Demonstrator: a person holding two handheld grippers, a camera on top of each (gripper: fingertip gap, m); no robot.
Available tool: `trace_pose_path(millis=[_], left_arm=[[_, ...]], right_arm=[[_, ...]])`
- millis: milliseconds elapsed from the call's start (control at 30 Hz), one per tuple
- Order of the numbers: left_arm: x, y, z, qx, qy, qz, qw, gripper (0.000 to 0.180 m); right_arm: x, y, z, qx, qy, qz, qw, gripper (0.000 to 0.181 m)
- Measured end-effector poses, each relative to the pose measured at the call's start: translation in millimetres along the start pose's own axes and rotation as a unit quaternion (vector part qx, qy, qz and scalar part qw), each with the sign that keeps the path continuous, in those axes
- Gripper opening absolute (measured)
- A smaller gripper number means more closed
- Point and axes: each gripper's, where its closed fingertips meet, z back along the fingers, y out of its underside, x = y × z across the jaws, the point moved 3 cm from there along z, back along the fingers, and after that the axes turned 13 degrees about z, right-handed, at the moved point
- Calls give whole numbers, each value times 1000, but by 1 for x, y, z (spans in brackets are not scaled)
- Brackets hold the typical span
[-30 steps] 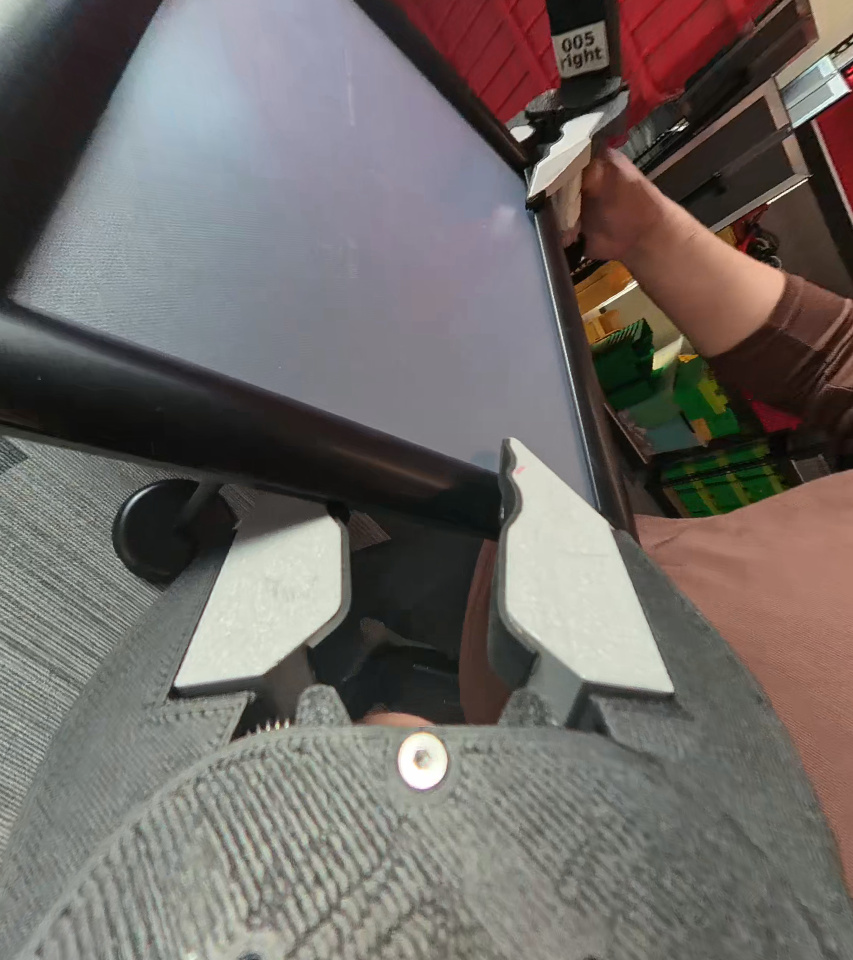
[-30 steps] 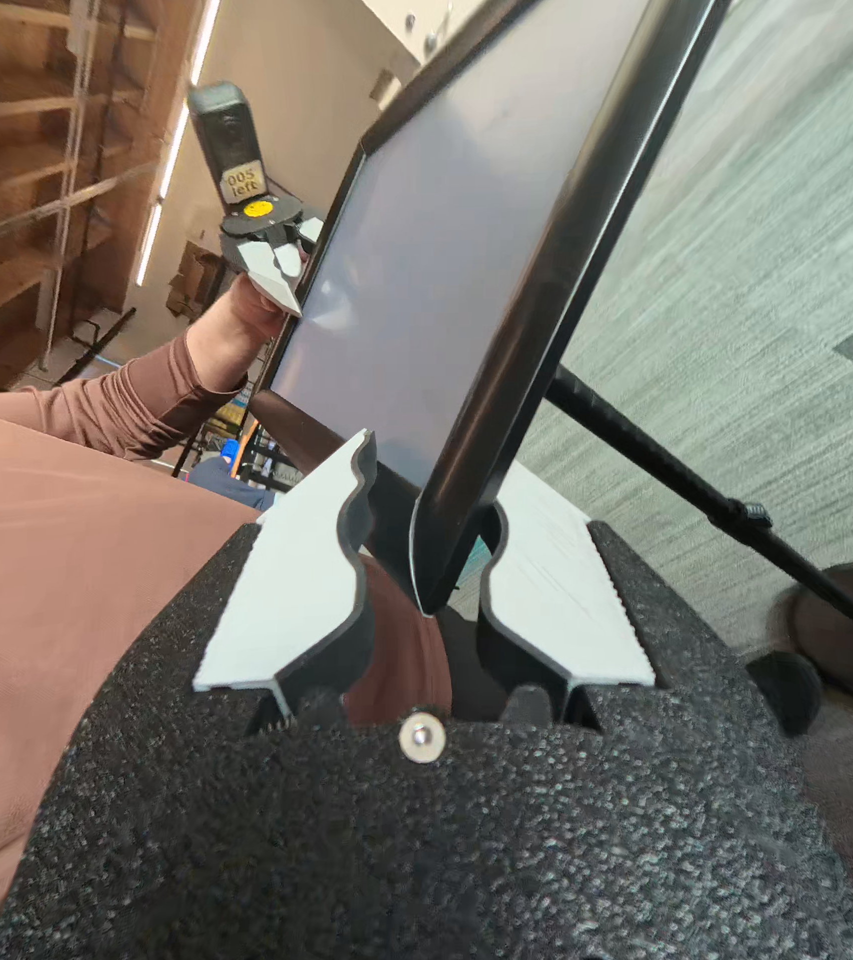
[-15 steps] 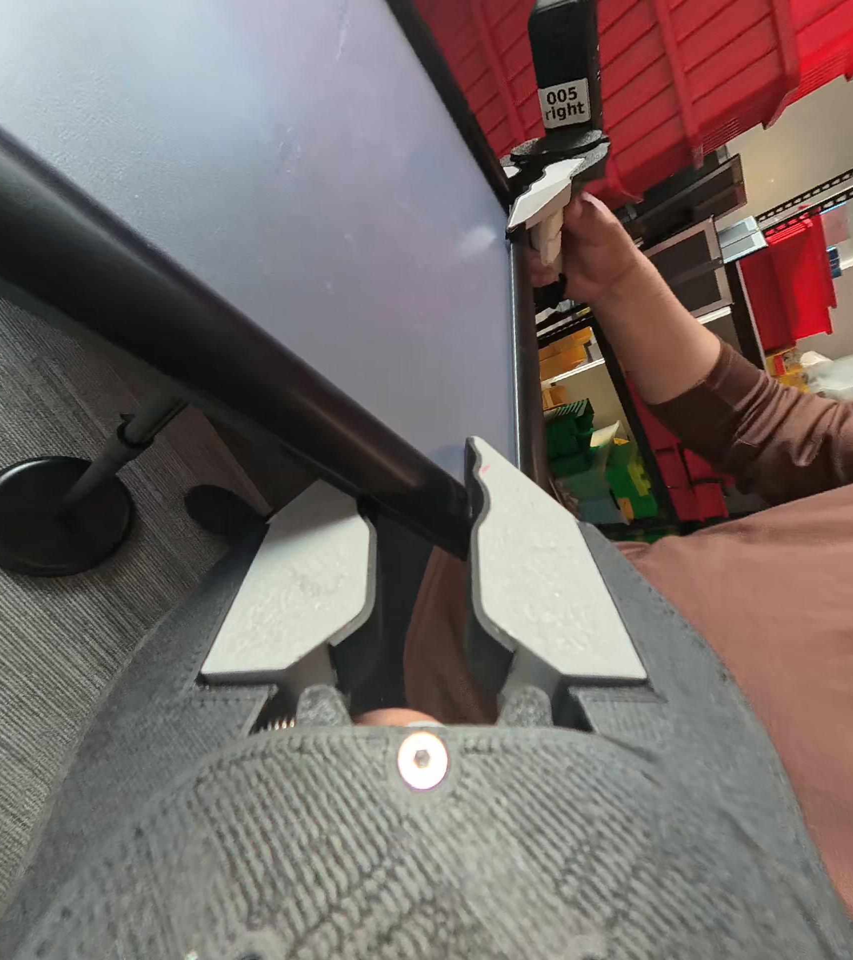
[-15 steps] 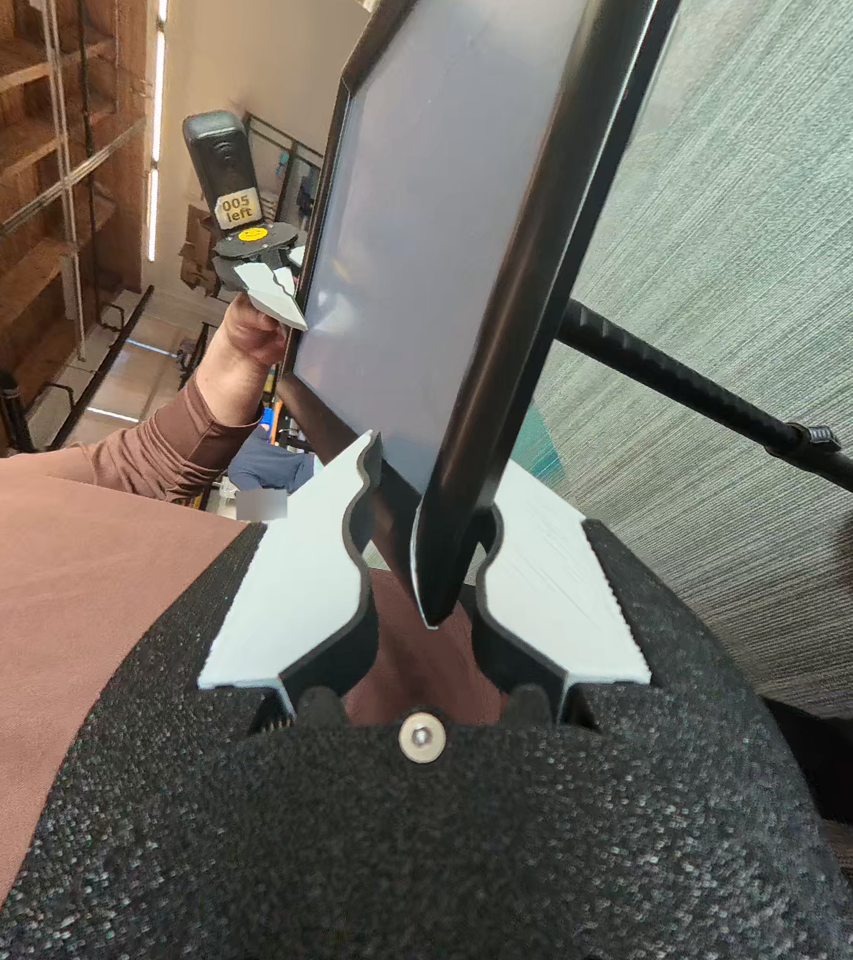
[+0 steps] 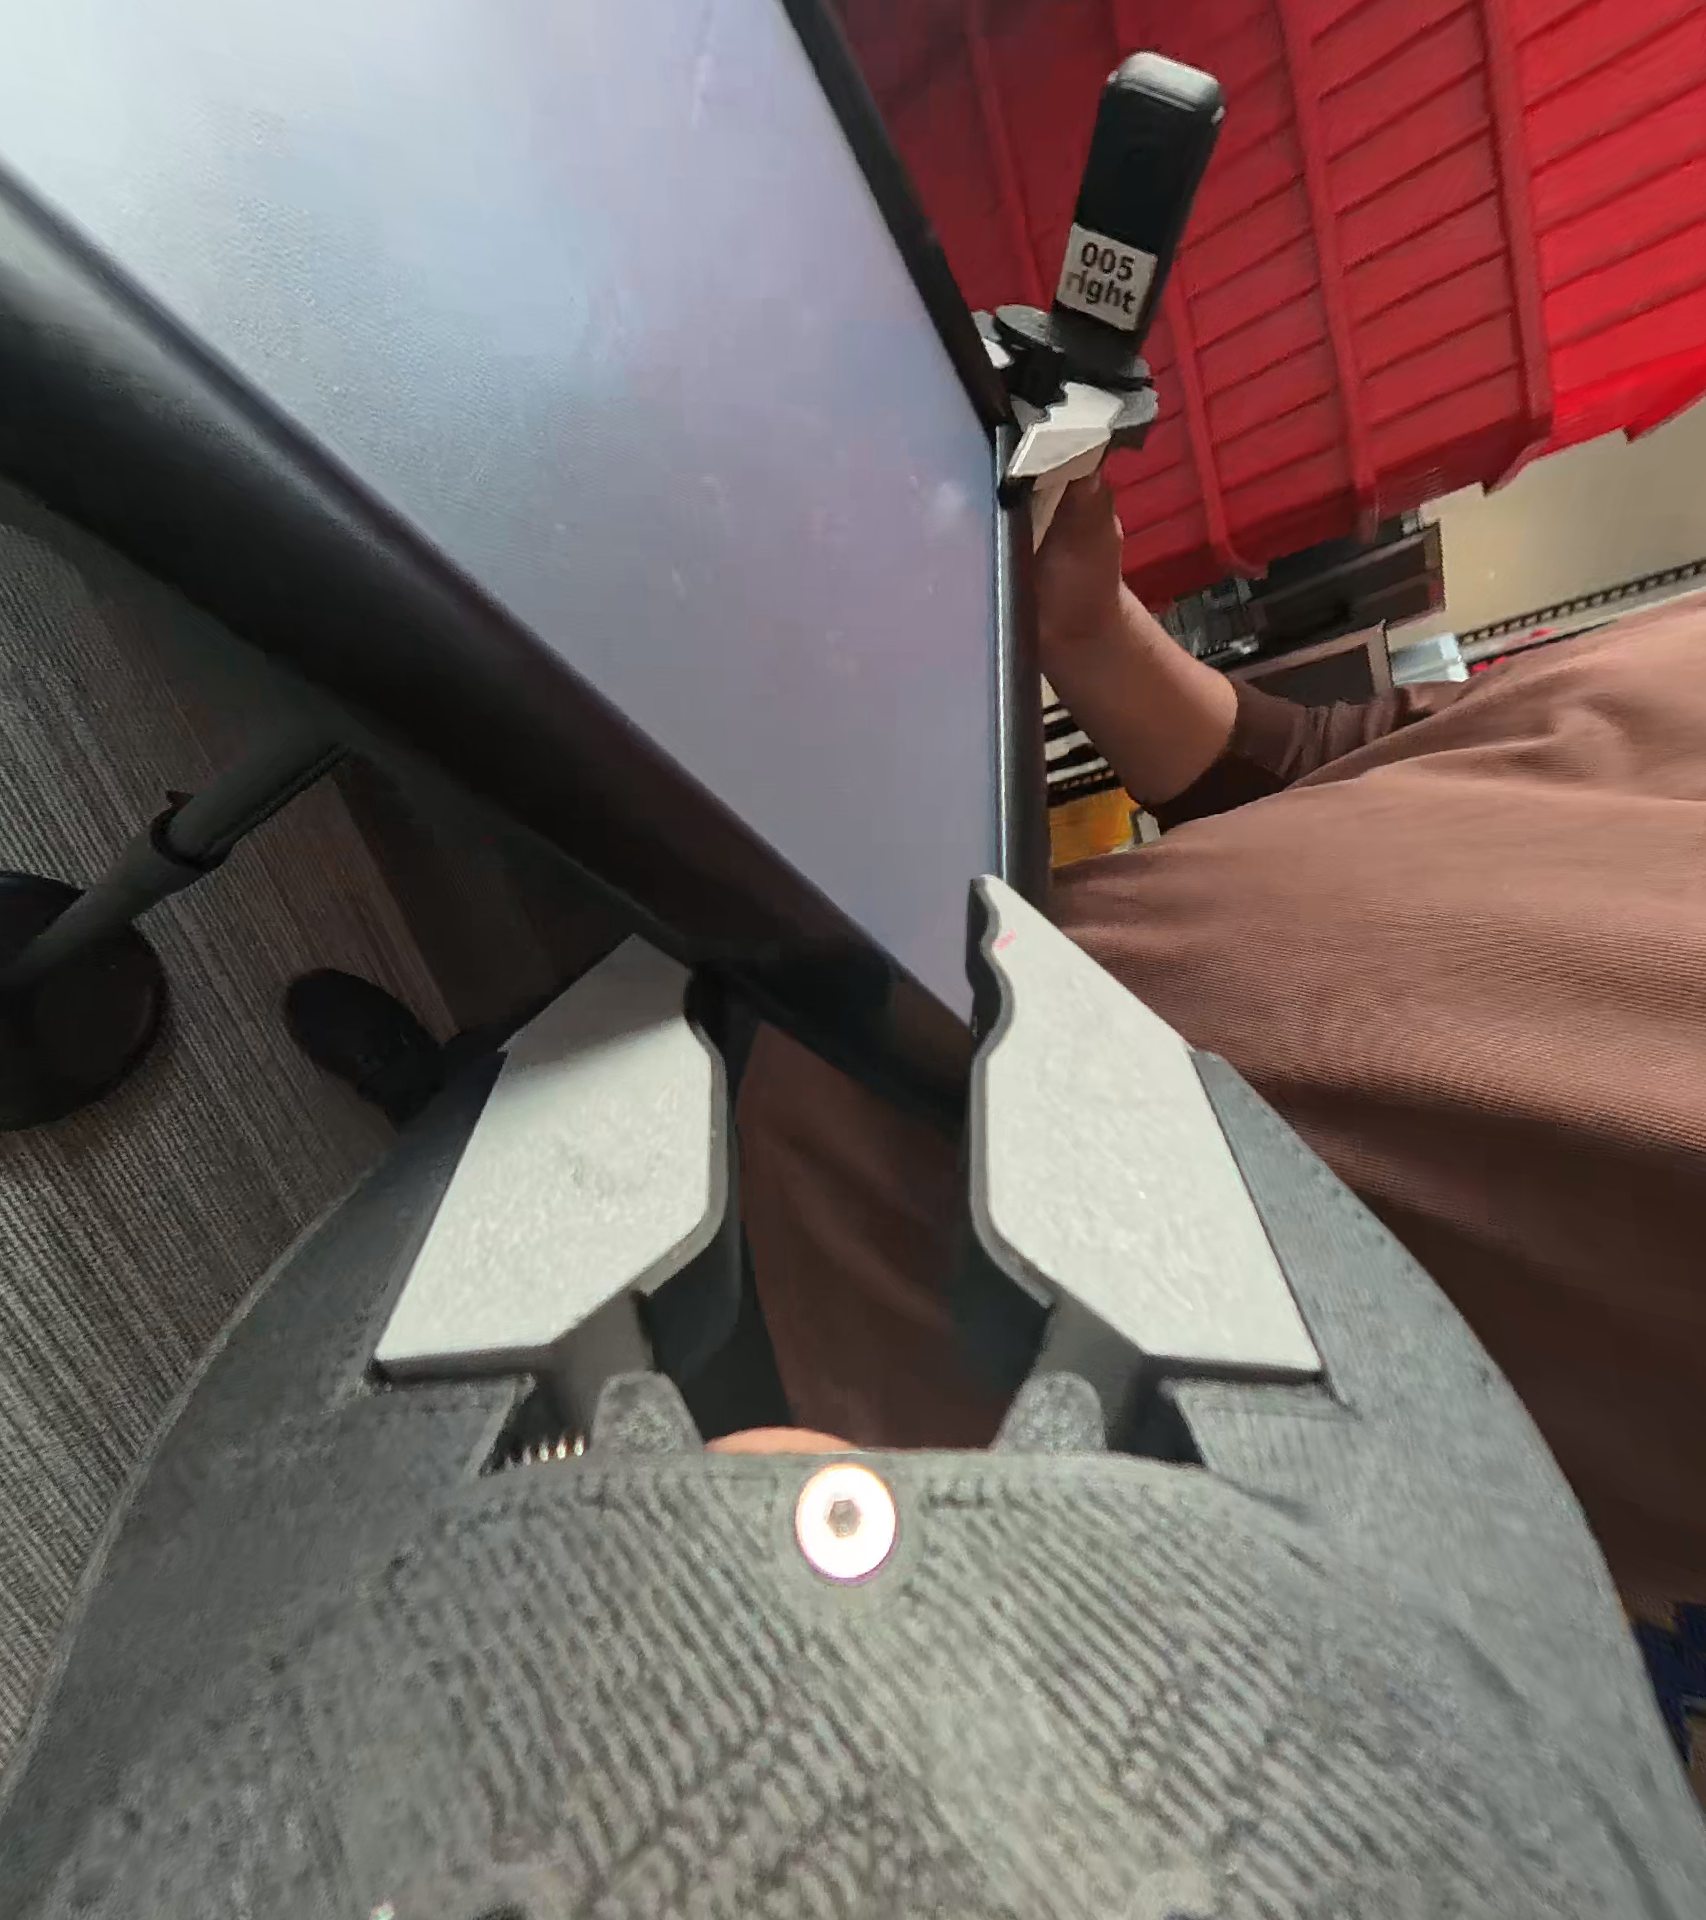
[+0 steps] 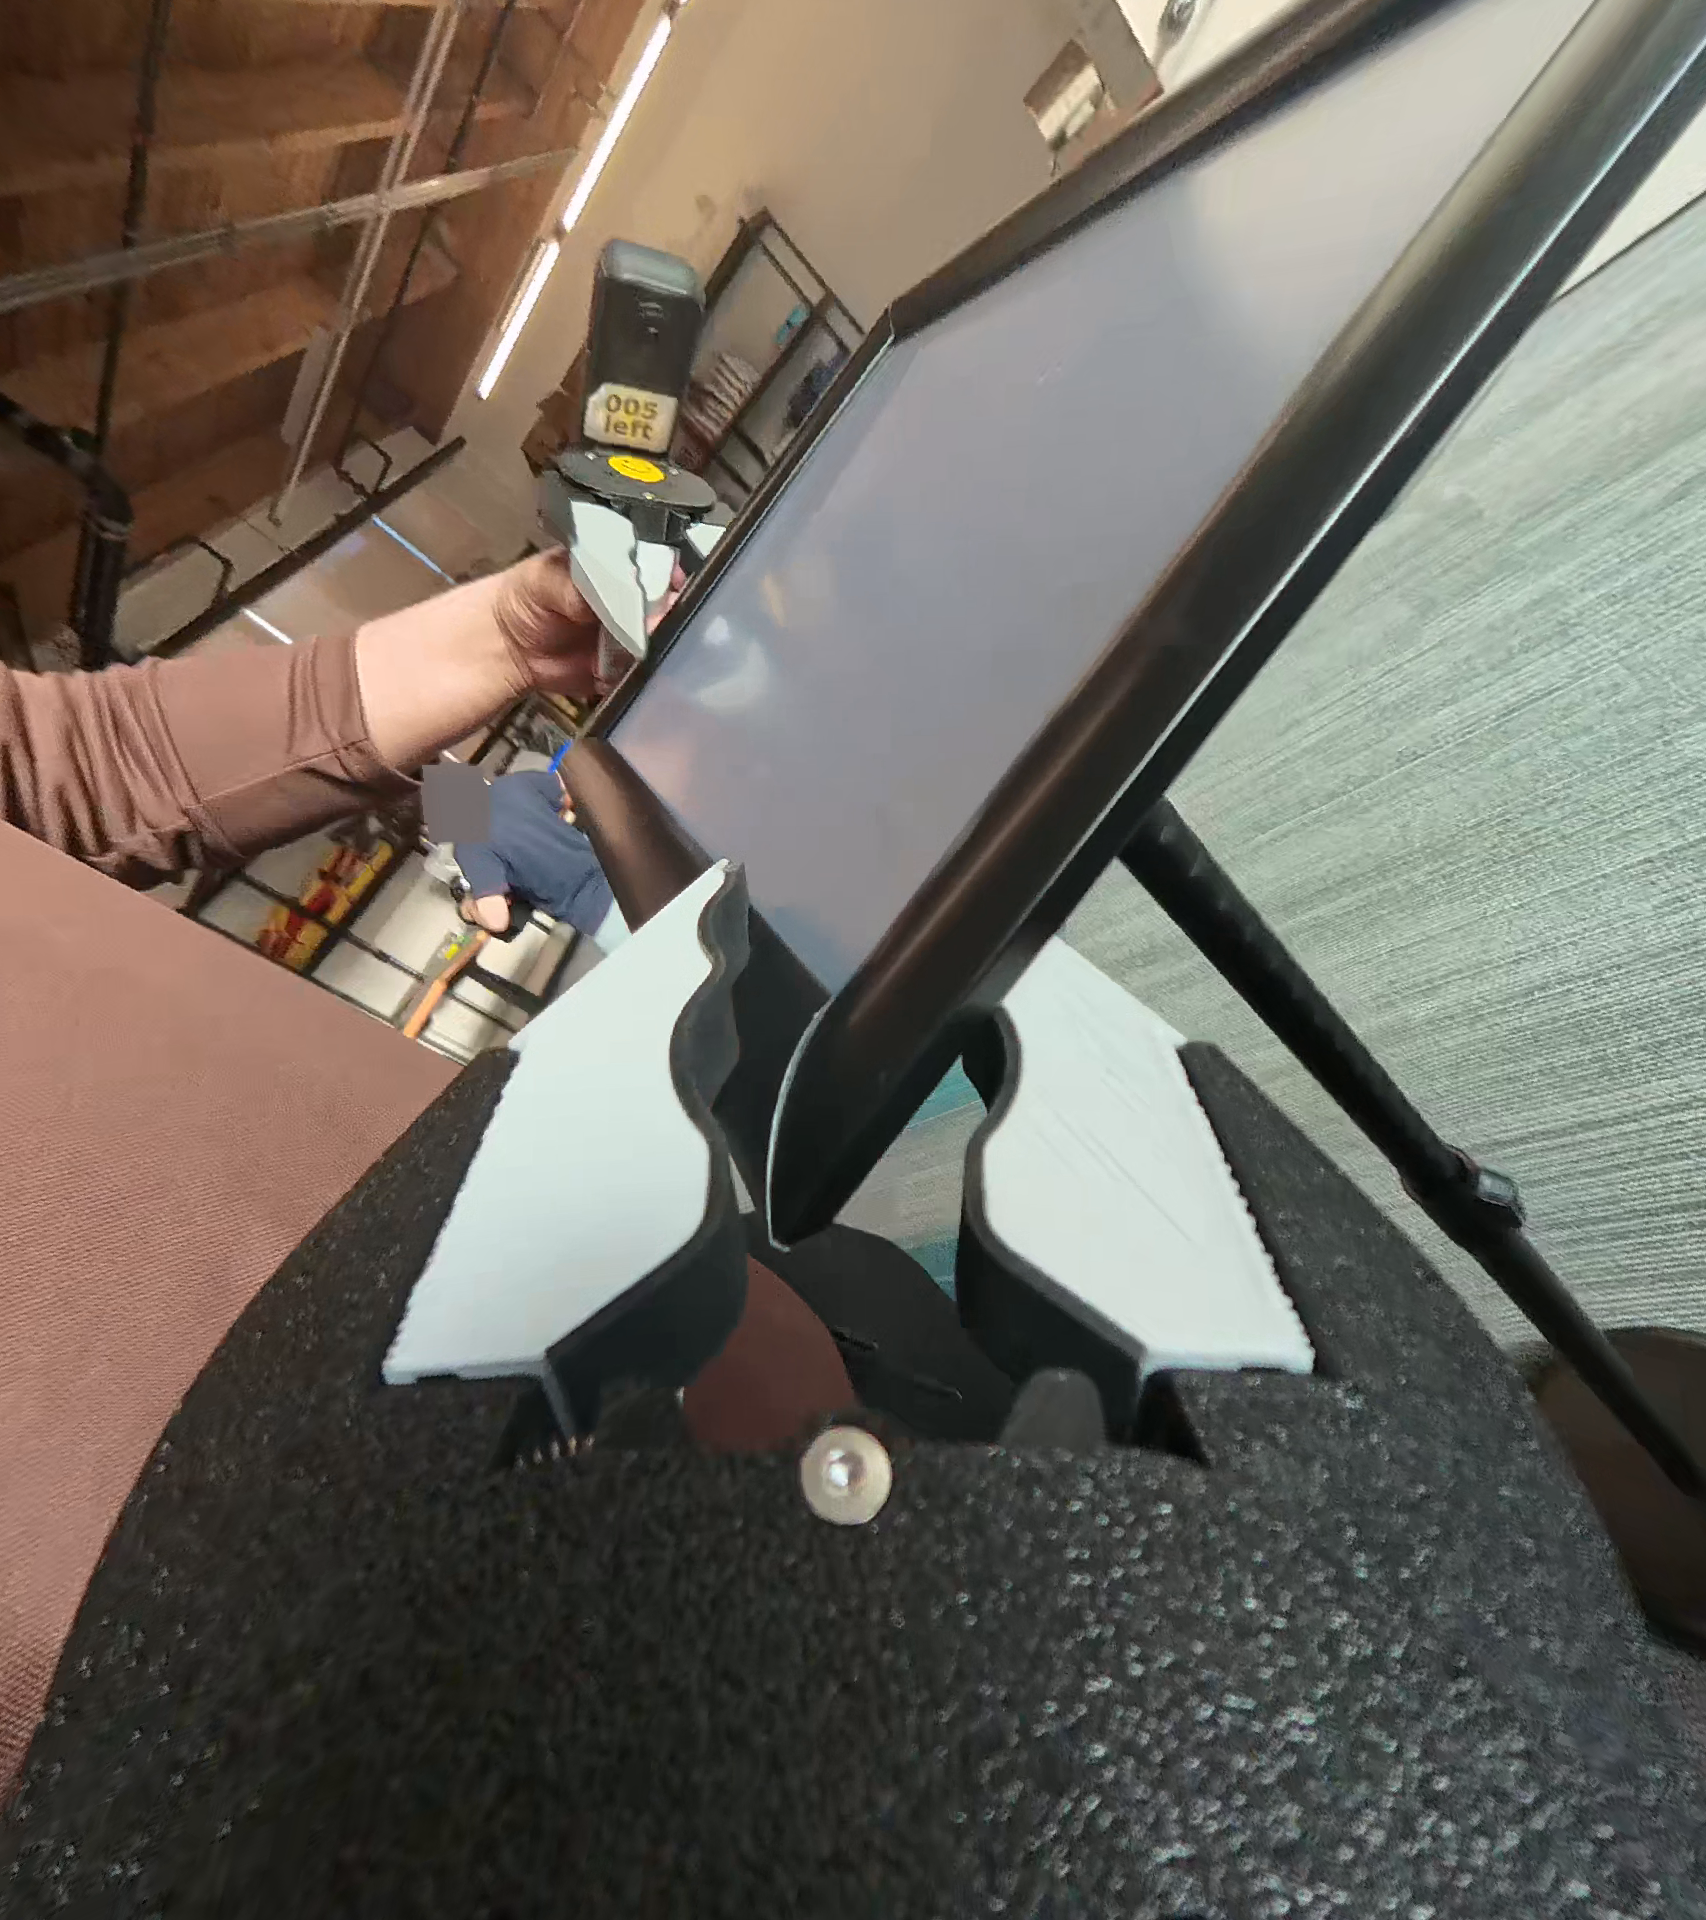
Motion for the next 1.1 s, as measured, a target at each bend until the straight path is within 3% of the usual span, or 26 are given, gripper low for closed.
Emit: trace_pose_path(millis=[67, 100, 133, 200, 267, 333, 433, 500, 600, 667, 733, 900, 1000, 1100], left_arm=[[7, 3, 0, -16, -43, 2, 999, 46], [7, 3, 2, -32, -60, 1, 998, 54], [5, 1, 5, -53, -59, 13, 997, 67], [-1, -3, 13, -92, -31, 55, 994, 74], [6, 1, 17, -110, -38, 77, 990, 80], [7, 6, 19, -123, -17, 75, 989, 76], [6, 5, 26, -149, 13, 57, 987, 75], [-1, 4, 25, -142, 39, 46, 988, 80], [-5, 19, 10, -86, 21, 23, 996, 85], [-9, 33, -1, -52, 25, 4, 998, 74], [2, 37, -9, -56, -29, -46, 997, 42], [4, 34, -11, -55, -11, -119, 991, 39], [6, 37, -15, -60, -11, -169, 984, 40], [10, 41, -22, -71, -22, -202, 977, 42]], right_arm=[[-2, -6, 3, 30, 12, 27, 999, 40], [-3, -9, 5, 41, 8, 17, 999, 40], [-5, -10, 7, 58, -2, -14, 998, 39], [-6, -10, 13, 89, -28, -112, 989, 38], [-8, -22, 28, 78, -40, -178, 980, 24], [-11, -33, 43, 84, -47, -213, 972, 46], [-19, -45, 53, 120, -22, -166, 979, 70], [-8, -49, 43, 162, -74, -151, 972, 65], [-25, -32, 25, 255, -24, -118, 959, 74], [-31, -34, 11, 244, -21, -117, 962, 70], [-30, -38, -5, 209, -52, -147, 965, 70], [-32, -36, -32, 145, -50, -116, 981, 38], [-37, -43, -36, 70, -14, -86, 994, 39], [-38, -44, -34, 64, 17, -26, 997, 45]])
